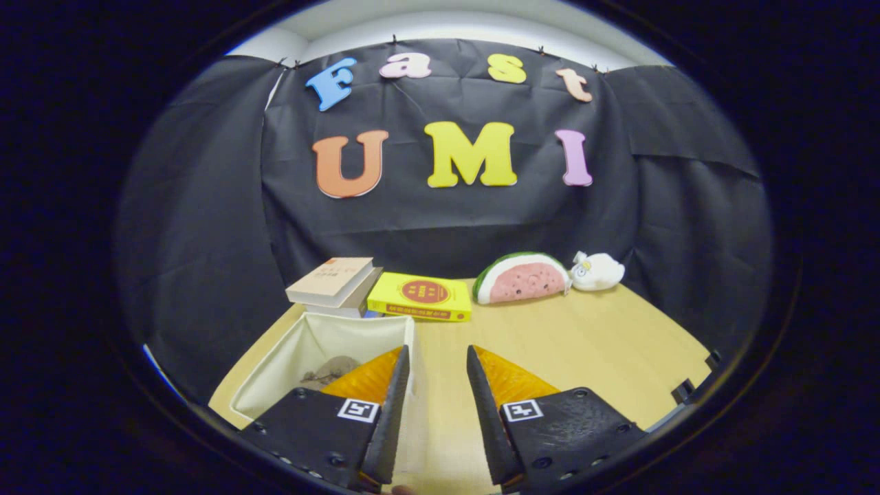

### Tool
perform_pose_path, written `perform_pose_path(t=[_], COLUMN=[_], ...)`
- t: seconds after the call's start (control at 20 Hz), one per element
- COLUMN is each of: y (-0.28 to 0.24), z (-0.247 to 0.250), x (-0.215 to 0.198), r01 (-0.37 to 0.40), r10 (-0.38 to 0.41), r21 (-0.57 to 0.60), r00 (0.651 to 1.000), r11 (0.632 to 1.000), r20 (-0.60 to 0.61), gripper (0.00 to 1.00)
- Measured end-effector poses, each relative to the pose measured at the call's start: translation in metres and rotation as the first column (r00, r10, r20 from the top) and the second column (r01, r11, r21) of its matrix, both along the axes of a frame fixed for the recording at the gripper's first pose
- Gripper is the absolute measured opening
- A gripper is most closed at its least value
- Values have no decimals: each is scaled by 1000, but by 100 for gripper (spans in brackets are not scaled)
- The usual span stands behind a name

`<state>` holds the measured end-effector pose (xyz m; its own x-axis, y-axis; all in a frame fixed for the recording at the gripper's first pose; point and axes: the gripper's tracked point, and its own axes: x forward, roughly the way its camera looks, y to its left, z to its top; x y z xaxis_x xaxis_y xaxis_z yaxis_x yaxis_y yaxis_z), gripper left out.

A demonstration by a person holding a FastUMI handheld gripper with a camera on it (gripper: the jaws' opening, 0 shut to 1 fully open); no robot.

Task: Open the storage box then place both shoes into the box .Put the left shoe in first, then the right shoe, with the right side of both shoes facing outward in a uniform manner.

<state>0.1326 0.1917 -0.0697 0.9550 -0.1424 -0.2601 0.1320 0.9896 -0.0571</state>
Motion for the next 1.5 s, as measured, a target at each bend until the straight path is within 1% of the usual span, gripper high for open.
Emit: perform_pose_path(t=[0.15,0.3,0.4,0.5,0.55,0.75,0.9,1.05,1.2,1.35,1.5], y=[-25,-41,-62,-76,-90,-125,-155,-171,-177,-183,-175], z=[27,45,55,59,62,61,64,67,71,77,70], x=[-14,-33,-45,-59,-64,-89,-109,-125,-130,-131,-130], r01=[22,17,39,46,64,71,114,125,117,138,115], r10=[-16,-6,-21,-24,-40,-50,-82,-91,-96,-111,-95], r21=[-51,-59,-81,-87,-90,-76,-101,-95,-49,-57,-44], r00=[992,983,975,971,968,968,958,949,944,932,943], r11=[998,998,996,995,994,995,988,988,992,989,992], r20=[122,185,220,239,248,246,276,301,315,344,320], gripper=[58,77,88,93,95,96,95,96,95,95,95])
